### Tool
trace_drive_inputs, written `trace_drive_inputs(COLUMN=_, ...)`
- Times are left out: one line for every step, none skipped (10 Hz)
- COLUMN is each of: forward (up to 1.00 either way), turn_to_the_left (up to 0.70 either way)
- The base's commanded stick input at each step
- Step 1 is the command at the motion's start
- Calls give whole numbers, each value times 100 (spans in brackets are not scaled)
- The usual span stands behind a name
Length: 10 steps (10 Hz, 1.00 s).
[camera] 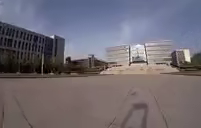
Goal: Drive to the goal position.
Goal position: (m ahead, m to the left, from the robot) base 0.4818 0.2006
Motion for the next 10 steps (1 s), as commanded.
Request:
trace_drive_inputs(forward=70, turn_to_the_left=6)
trace_drive_inputs(forward=70, turn_to_the_left=14)
trace_drive_inputs(forward=70, turn_to_the_left=23)
trace_drive_inputs(forward=70, turn_to_the_left=31)
trace_drive_inputs(forward=70, turn_to_the_left=35)
trace_drive_inputs(forward=70, turn_to_the_left=35)
trace_drive_inputs(forward=70, turn_to_the_left=35)
trace_drive_inputs(forward=70, turn_to_the_left=35)
trace_drive_inputs(forward=70, turn_to_the_left=35)
trace_drive_inputs(forward=70, turn_to_the_left=35)
